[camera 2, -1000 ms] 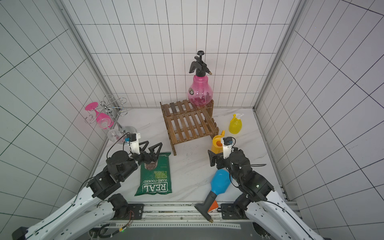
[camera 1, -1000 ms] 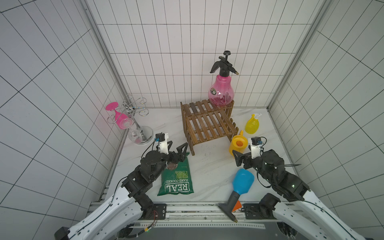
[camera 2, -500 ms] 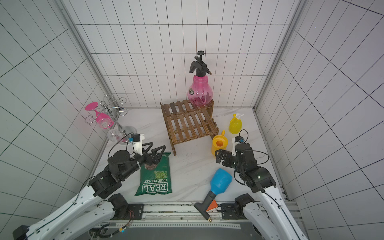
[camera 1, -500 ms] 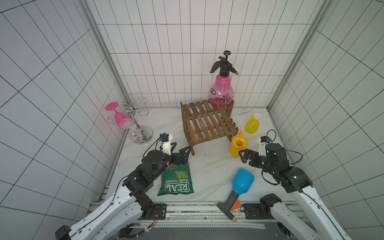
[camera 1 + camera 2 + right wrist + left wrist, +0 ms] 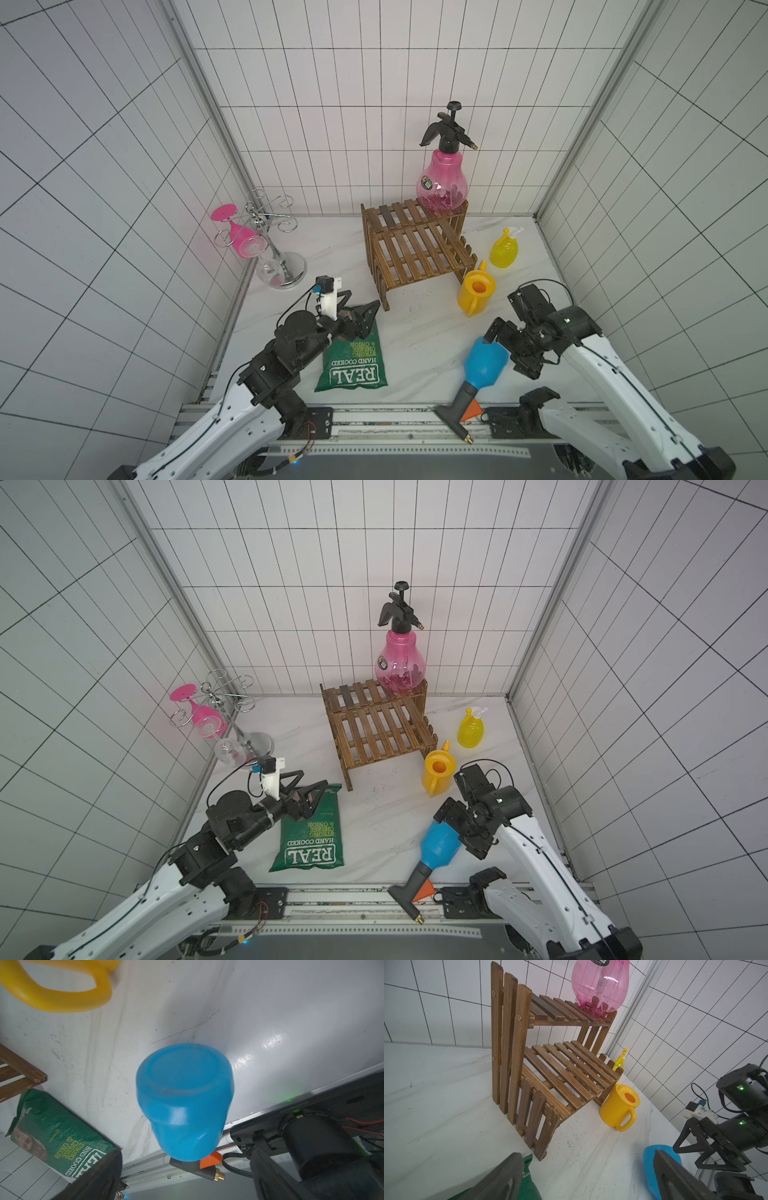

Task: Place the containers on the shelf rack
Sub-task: 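Pick up a container from the center of the board.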

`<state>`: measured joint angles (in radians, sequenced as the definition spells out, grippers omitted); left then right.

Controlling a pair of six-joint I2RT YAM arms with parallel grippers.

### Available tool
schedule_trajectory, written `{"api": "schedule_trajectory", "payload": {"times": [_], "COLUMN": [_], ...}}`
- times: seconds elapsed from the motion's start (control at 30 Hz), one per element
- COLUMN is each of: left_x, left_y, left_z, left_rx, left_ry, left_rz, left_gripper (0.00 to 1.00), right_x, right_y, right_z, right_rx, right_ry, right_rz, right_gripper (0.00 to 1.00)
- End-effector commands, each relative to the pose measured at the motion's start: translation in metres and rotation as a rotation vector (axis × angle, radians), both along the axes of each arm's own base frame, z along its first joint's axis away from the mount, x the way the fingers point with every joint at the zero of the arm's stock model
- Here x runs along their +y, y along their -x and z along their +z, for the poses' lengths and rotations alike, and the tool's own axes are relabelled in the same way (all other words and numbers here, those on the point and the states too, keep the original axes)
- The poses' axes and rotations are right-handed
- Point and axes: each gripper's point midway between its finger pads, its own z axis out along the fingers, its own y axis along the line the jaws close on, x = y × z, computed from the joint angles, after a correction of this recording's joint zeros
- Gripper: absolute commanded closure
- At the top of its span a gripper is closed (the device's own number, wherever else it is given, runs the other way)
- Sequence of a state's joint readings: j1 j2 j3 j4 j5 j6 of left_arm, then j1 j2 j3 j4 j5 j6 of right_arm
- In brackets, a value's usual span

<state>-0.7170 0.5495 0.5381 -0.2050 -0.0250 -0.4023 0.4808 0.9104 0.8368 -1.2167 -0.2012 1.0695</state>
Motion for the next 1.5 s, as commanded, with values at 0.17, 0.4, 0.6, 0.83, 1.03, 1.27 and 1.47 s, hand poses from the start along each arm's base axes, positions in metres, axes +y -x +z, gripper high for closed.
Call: {"api": "schedule_trajectory", "payload": {"times": [0.17,0.4,0.6,0.83,1.03,1.27,1.47], "left_x": [0.001,-0.001,-0.028,-0.074,-0.113,-0.143,-0.179], "left_y": [0.006,0.01,0.04,0.11,0.168,0.155,0.126], "left_z": [0.012,0.02,0.025,0.0,-0.04,-0.07,-0.068], "left_rx": [-0.047,-0.078,-0.223,-0.464,-0.694,-0.954,-1.01], "left_ry": [0.011,0.001,-0.116,-0.299,-0.594,-0.856,-0.946], "left_rz": [-0.027,-0.052,-0.312,-0.795,-1.076,-0.976,-0.808], "left_gripper": [0.01,0.01,0.02,0.06,0.02,0.03,0.12], "right_x": [0.01,0.004,0.002,0.008,0.026,0.048,0.06], "right_y": [-0.016,-0.022,-0.025,-0.018,-0.028,-0.041,-0.045], "right_z": [-0.061,-0.086,-0.051,0.001,0.038,0.052,0.054], "right_rx": [0.045,0.053,-0.065,-0.128,-0.116,-0.048,0.003], "right_ry": [0.07,0.143,0.081,-0.111,-0.278,-0.463,-0.55], "right_rz": [-0.09,-0.041,-0.004,-0.044,-0.092,-0.173,-0.222], "right_gripper": [0.01,0.0,0.3,0.37,0.37,0.37,0.38]}}
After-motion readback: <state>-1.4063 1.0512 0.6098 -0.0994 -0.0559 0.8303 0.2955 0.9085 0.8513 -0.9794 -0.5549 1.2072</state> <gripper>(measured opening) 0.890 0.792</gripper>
